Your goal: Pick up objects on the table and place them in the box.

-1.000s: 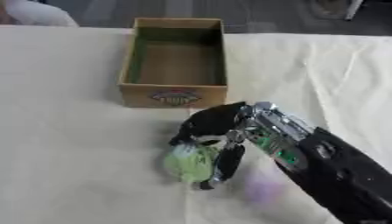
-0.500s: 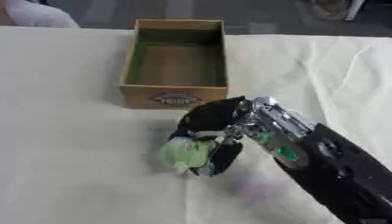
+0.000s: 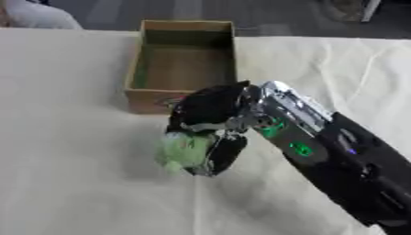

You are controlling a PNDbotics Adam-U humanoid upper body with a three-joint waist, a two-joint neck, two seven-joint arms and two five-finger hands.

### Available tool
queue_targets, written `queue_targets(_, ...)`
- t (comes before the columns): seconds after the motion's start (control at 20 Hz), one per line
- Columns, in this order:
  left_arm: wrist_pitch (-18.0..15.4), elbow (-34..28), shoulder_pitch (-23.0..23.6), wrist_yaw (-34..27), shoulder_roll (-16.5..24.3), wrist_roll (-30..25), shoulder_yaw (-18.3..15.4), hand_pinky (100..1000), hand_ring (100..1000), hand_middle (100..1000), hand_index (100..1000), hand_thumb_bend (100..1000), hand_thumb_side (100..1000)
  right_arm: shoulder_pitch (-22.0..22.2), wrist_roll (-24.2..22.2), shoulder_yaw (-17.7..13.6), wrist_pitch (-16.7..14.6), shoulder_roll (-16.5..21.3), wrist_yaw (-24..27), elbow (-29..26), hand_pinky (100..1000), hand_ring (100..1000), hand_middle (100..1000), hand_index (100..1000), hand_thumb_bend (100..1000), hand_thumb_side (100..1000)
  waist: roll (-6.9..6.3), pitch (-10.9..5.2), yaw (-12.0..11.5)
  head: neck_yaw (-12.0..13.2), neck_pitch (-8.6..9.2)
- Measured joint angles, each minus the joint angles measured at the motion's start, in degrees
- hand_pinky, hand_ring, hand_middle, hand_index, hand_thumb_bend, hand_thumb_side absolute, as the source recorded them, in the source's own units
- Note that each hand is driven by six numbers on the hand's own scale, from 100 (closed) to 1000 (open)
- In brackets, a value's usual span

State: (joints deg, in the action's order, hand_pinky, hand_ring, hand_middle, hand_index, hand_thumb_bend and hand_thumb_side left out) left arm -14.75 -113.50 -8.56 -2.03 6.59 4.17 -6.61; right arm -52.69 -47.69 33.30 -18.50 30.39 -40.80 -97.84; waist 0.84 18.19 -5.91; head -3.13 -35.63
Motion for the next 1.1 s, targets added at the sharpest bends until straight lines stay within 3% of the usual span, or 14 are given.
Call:
queue_targets(0.3, 0.0, 0.0, 0.0, 0.0, 0.0, 0.0, 0.0, 300, 377, 389, 633, 100, 913, -3.5, -0.4, -2.3, 0.4, 0.1, -2.4, -1.7, 897, 902, 630, 748, 100, 553, -0.06, -0.07, 0.1, 0.0, 0.0)
queue_targets(0.7, -0.1, 0.0, 0.0, 0.0, 0.0, -0.1, 0.0, 300, 377, 389, 633, 100, 914, -7.4, 0.3, -7.5, -0.3, -0.3, -10.7, -3.1, 881, 900, 607, 723, 100, 531, -0.28, -0.08, 0.1, 0.0, 0.02)
queue_targets(1.1, -0.1, 0.0, 0.3, 0.0, -0.1, -0.3, 0.0, 300, 377, 389, 633, 100, 913, -9.0, 8.4, -10.7, 1.4, -4.6, -21.2, 4.4, 836, 852, 528, 690, 100, 566, -0.73, -0.08, -0.4, 0.0, 0.58)
